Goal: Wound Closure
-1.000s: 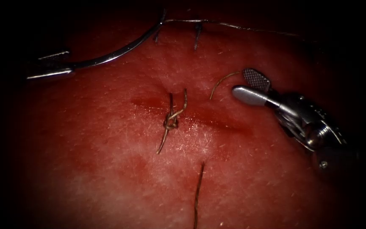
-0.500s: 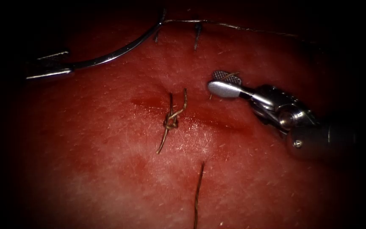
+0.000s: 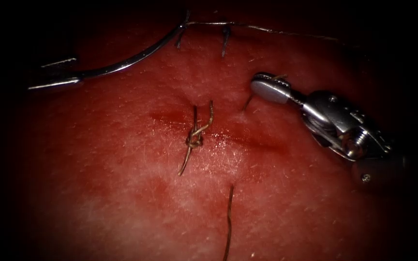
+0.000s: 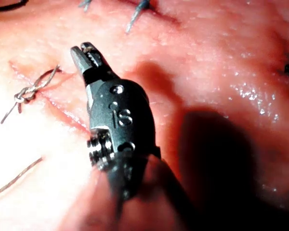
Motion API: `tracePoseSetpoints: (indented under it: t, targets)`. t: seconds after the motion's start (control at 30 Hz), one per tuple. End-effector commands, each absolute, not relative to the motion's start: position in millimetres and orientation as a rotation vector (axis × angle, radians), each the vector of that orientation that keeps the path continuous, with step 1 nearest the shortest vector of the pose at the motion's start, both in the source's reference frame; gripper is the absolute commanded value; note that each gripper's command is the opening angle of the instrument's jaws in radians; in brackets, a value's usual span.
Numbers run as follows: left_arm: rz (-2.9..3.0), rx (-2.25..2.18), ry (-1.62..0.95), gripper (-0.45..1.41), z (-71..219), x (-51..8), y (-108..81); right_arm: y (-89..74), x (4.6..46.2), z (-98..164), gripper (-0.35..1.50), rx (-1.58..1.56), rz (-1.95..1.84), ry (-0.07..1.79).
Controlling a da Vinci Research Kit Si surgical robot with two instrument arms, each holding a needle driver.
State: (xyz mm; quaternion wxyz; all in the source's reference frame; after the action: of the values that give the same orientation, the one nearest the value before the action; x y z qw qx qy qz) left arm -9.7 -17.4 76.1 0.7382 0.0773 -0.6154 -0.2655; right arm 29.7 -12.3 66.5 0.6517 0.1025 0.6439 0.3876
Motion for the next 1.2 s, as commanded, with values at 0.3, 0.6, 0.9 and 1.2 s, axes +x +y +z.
tracePoseSetpoints:
  t: [0.3,0.6,0.9,1.2]
  targets:
    - [-0.571,0.089,-1.301,-0.21,79,-12.3,-16.6,-13.2,30.8,65,-0.35,0.178,0.837,1.492]
    - [-0.495,0.009,-1.156,-0.16,85,-18.6,-14.3,-14.3,31.0,64,1.35,0.181,0.818,1.505]
    - [-0.556,-0.028,-1.079,1.01,91,-21.5,-11.7,-14.8,31.2,63,1.36,0.17,0.83,1.546]
    - [-0.68,0.071,-1.095,1.25,88,-18.2,-12.4,-16.2,29.4,63,1.26,0.186,0.806,1.558]
